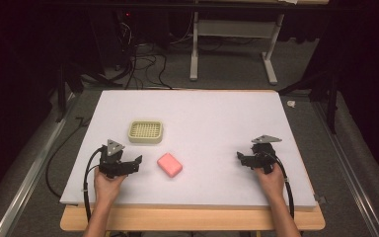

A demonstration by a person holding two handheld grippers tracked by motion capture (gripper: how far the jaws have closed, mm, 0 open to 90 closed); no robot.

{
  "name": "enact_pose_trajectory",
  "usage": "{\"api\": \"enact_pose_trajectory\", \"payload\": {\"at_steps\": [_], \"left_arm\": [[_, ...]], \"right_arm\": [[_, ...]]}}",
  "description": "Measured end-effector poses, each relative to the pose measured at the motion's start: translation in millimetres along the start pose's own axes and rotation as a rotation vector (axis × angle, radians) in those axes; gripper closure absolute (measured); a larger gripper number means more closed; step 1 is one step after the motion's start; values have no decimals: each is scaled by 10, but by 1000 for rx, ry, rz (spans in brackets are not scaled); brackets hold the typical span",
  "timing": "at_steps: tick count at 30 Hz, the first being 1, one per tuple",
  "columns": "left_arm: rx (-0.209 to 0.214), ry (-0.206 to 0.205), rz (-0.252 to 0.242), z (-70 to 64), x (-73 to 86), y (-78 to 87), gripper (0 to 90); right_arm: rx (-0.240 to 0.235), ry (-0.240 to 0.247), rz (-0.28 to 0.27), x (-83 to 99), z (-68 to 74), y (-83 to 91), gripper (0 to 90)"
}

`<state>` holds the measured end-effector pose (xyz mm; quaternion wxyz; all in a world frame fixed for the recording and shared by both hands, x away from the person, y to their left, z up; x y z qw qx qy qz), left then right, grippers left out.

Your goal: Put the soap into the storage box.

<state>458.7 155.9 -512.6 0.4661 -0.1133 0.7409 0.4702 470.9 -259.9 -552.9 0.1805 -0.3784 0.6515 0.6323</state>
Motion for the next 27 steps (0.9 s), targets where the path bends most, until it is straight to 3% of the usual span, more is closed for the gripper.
{"api": "enact_pose_trajectory", "payload": {"at_steps": [6, 12, 27], "left_arm": [[47, -27, -25, -170, -66, 46, 139], [98, -19, -44, -323, -89, 42, 107], [171, -86, -21, -704, -78, -77, 68]], "right_arm": [[-1, 0, 0, 0, 1, 1, 234], [0, 0, 0, 1, 1, 1, 234], [0, 1, 0, 1, 4, 2, 234]]}}
Point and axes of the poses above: each handheld gripper's, and its own axes: y roughly backward along the jaws, x roughly out of its underside, z roughly to its left, the point moved 10 cm from there along -y, roughly forward along the jaws, and after that the axes turned 10 degrees about x, right-handed, at the moved point
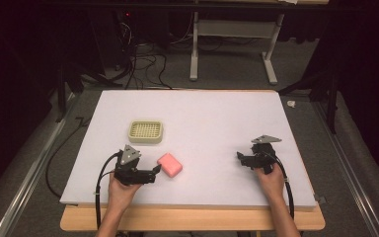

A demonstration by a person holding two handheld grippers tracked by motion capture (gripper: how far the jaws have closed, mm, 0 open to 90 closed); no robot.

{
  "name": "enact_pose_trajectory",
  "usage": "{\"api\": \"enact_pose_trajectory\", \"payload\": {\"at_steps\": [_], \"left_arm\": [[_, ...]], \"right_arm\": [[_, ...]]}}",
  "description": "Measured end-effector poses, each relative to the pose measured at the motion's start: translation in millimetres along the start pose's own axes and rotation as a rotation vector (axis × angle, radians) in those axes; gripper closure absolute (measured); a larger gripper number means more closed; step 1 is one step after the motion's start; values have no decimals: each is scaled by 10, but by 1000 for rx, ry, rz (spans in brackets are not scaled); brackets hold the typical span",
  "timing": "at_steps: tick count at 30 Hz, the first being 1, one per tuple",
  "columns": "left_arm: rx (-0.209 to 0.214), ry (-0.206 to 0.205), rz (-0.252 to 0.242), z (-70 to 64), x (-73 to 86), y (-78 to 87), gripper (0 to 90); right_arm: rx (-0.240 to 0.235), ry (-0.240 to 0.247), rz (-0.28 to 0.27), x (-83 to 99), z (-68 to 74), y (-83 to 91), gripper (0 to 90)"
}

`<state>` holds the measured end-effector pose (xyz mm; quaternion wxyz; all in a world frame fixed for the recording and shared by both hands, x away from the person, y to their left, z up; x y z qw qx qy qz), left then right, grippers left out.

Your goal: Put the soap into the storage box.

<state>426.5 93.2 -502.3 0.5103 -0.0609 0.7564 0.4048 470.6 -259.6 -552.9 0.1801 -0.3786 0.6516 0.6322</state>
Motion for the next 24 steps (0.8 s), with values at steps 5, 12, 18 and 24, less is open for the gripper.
{"api": "enact_pose_trajectory", "payload": {"at_steps": [5, 12, 18, 24], "left_arm": [[9, -21, 12, -84, -11, -117, 27], [38, -40, 63, -176, 10, -313, 4], [37, -49, 87, -233, -3, -460, 3], [39, -44, 129, -228, 52, -604, 3]], "right_arm": [[0, 2, -2, -1, 1, 0, 234], [0, 2, -2, -1, 1, 0, 234], [-1, 1, -1, -1, 0, -1, 234], [0, 0, -1, -1, -1, -1, 234]]}}
Point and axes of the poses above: each handheld gripper's, and its own axes: y roughly backward along the jaws, x roughly out of its underside, z roughly to its left, the point moved 10 cm from there along -y, roughly forward along the jaws, and after that the axes turned 10 degrees about x, right-handed, at the moved point
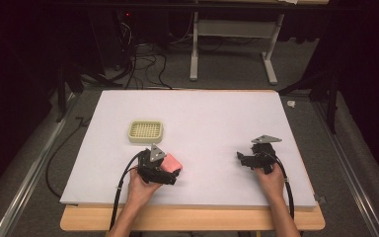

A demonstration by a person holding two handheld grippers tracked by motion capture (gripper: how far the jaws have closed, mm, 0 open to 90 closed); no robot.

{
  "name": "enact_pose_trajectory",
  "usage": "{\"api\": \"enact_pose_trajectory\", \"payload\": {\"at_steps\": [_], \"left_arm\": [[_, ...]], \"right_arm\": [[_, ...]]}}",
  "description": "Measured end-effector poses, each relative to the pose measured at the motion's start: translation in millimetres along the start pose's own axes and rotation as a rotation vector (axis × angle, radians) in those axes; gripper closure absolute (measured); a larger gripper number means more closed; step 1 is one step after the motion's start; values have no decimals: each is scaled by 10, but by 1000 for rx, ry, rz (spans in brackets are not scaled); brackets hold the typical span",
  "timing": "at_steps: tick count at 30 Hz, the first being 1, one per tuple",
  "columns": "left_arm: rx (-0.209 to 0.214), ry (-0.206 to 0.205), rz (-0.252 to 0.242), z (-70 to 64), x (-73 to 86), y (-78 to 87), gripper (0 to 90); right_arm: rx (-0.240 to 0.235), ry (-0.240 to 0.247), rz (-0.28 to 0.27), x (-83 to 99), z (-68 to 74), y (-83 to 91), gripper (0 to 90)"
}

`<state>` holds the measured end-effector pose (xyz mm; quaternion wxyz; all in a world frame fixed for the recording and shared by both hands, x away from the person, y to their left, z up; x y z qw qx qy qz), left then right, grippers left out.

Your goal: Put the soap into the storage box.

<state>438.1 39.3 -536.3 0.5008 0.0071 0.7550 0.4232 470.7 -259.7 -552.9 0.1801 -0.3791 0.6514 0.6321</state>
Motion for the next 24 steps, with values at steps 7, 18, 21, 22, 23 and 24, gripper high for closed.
{"api": "enact_pose_trajectory", "payload": {"at_steps": [7, 18, 21, 22, 23, 24], "left_arm": [[-6, 2, 30, 10, 39, -71, 5], [-30, -22, 59, 24, 100, -122, 65], [-26, -35, 70, 13, 110, -139, 112], [-24, -35, 74, 14, 110, -140, 117], [-22, -35, 76, 14, 108, -141, 120], [-21, -36, 76, 14, 108, -141, 122]], "right_arm": [[-1, 0, 0, 0, 1, 0, 234], [0, 1, 0, 0, 1, 1, 234], [0, 1, -1, 0, 2, 1, 234], [0, 0, 0, 0, 2, 1, 234], [0, 1, -1, -1, 2, 0, 234], [0, 0, 0, 0, 2, 1, 234]]}}
Point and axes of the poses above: each handheld gripper's, and its own axes: y roughly backward along the jaws, x roughly out of its underside, z roughly to its left, the point moved 10 cm from there along -y, roughly forward along the jaws, and after that the axes turned 10 degrees about x, right-handed, at the moved point
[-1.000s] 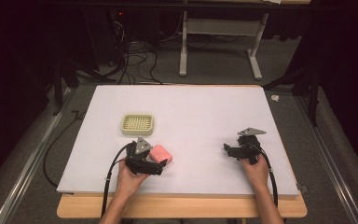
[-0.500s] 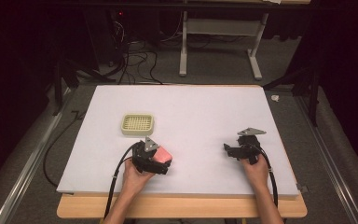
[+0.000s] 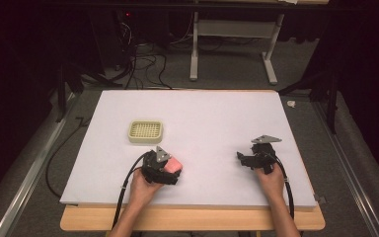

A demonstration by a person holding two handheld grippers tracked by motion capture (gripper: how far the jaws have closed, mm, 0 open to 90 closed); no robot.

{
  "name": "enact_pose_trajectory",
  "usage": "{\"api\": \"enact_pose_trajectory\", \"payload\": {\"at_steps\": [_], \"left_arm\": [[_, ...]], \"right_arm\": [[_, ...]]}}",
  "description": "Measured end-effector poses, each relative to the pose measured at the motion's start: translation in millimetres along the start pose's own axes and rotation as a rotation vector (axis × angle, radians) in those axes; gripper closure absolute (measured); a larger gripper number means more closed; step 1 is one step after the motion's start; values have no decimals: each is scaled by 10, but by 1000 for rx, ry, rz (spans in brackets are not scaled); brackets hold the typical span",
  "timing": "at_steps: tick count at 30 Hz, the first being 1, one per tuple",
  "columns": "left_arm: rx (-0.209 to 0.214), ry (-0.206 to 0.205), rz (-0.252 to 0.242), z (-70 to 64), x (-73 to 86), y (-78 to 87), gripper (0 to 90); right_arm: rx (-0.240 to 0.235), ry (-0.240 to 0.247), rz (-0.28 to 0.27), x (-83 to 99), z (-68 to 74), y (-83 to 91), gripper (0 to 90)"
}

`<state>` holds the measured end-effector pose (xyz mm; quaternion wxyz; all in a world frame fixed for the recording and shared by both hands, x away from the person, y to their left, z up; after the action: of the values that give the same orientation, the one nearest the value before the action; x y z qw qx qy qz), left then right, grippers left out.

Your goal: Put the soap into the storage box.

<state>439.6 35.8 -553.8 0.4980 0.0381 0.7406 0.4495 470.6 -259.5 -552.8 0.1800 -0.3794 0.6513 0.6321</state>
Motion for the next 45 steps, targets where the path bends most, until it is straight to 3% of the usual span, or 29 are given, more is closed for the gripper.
{"api": "enact_pose_trajectory", "payload": {"at_steps": [8, 14, 18, 27, 31, 45], "left_arm": [[19, 0, 13, -4, 2, 8, 137], [-5, 25, -2, 2, -13, -1, 138], [-22, 17, -11, 1, -32, 20, 138], [-16, 26, -62, -2, -165, 155, 140], [-28, 20, -62, 1, -164, 194, 140], [-49, 55, -94, 118, -180, 333, 140]], "right_arm": [[0, 1, 0, 0, 0, -1, 234], [1, 1, 0, 0, 0, -1, 234], [1, 1, 0, -1, 0, -1, 234], [1, 1, 0, -1, 0, 0, 234], [2, 2, -1, -1, -2, -1, 234], [2, 1, -1, -1, -1, -1, 234]]}}
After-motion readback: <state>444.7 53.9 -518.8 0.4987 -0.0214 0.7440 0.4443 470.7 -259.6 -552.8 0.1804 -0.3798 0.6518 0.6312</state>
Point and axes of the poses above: each handheld gripper's, and its own axes: y roughly backward along the jaws, x roughly out of its underside, z roughly to its left, the point moved 10 cm from there along -y, roughly forward along the jaws, and after that the axes turned 10 degrees about x, right-handed, at the moved point
